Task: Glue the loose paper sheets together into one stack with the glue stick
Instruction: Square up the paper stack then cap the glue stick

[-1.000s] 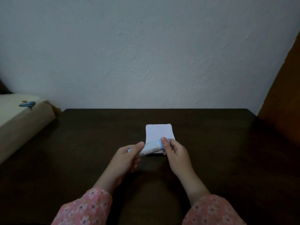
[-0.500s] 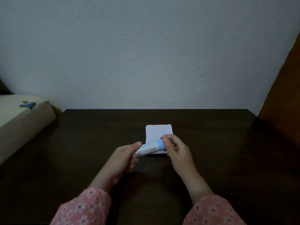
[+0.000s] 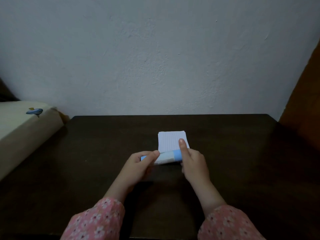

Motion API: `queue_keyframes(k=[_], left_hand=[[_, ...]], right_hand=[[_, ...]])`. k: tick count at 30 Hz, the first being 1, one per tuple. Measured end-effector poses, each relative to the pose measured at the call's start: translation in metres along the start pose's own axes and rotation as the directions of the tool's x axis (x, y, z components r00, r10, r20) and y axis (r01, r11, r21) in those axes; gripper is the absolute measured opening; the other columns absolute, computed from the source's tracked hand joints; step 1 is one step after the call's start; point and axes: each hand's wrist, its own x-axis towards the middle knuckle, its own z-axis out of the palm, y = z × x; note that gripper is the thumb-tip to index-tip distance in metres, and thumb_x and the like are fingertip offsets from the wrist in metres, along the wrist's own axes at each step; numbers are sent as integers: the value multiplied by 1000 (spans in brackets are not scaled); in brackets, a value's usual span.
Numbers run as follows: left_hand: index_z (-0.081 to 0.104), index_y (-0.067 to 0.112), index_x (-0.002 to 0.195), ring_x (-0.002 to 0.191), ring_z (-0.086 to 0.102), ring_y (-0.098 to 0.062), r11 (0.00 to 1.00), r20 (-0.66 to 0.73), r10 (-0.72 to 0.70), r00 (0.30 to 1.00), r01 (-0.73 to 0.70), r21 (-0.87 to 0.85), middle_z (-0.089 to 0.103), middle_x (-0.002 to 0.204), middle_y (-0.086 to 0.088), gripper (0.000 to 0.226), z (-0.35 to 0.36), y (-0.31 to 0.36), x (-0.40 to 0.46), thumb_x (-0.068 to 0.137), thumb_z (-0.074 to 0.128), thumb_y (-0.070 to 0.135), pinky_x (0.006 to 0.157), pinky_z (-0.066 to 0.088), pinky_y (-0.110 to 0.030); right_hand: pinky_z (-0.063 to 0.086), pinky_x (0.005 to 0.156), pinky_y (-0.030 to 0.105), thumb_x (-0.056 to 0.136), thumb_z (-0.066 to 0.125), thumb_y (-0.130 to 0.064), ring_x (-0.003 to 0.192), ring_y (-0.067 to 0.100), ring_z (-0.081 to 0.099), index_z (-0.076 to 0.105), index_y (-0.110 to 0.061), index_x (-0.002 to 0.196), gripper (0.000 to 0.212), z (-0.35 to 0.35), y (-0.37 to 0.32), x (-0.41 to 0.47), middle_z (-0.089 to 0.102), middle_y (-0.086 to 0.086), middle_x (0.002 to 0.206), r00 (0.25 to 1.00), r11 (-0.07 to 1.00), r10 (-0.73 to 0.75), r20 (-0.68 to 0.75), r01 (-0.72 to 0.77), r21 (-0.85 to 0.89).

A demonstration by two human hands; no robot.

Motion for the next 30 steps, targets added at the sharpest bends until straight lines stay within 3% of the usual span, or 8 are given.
queue_keyframes(k=[3,5,12,16,20,23,26,30], left_hand=[[58,24,53,47,29,-8,989,-23,-61,998,58,-136,34,53,6,41,-1,1,3,91,57,39,46,20,-24],[60,21,64,46,29,-9,982,-30,-107,994,101,-161,34,54,4,33,-4,1,4,92,56,38,45,20,-23],[56,16,74,47,27,-9,979,26,-64,998,68,-193,33,54,3,36,-7,-3,3,78,66,50,46,18,-23],[52,23,55,50,32,-10,995,26,36,999,-33,-93,38,53,4,42,-8,-1,0,81,67,52,49,24,-25],[74,23,83,52,47,-2,995,-24,94,995,-92,48,55,57,10,20,-6,8,-5,88,62,38,50,36,-18],[74,28,92,68,60,-1,969,-52,178,983,-166,185,68,76,12,15,-6,7,-6,86,63,37,57,45,-14],[74,29,97,87,63,-5,958,-22,174,984,-164,236,70,93,12,19,-5,1,-6,85,64,40,76,52,-23],[72,27,105,87,65,-6,954,35,178,983,-181,238,71,94,10,21,-10,-2,-2,86,66,33,74,51,-19]], right_hand=[[41,56,32,94,36,-56,57,7,50,57,-20,76,46,-5,2,-5,53,-4,62,990,991,-115,83,109,72],[37,52,23,97,39,-49,54,1,49,55,-22,79,36,-6,4,-5,52,-8,61,972,981,-187,144,178,73],[33,54,35,98,43,-43,53,10,40,49,-10,70,44,3,8,-2,43,-8,52,964,953,-240,116,211,218],[31,53,29,98,43,-43,51,9,40,53,-17,63,45,7,5,-1,43,-10,47,985,960,-140,102,110,257],[34,56,29,99,42,-45,54,11,43,54,-20,62,46,6,-3,4,43,-8,53,988,965,36,153,-75,253],[33,60,33,96,43,-48,53,16,39,52,-17,62,47,7,-2,9,41,-2,54,967,947,157,200,-206,249],[32,56,33,93,46,-50,51,17,40,54,-12,65,48,7,0,11,43,1,54,930,919,272,245,-327,219],[34,53,29,91,48,-50,54,16,45,56,-11,69,46,2,-2,14,49,0,57,919,928,310,241,-348,132]])
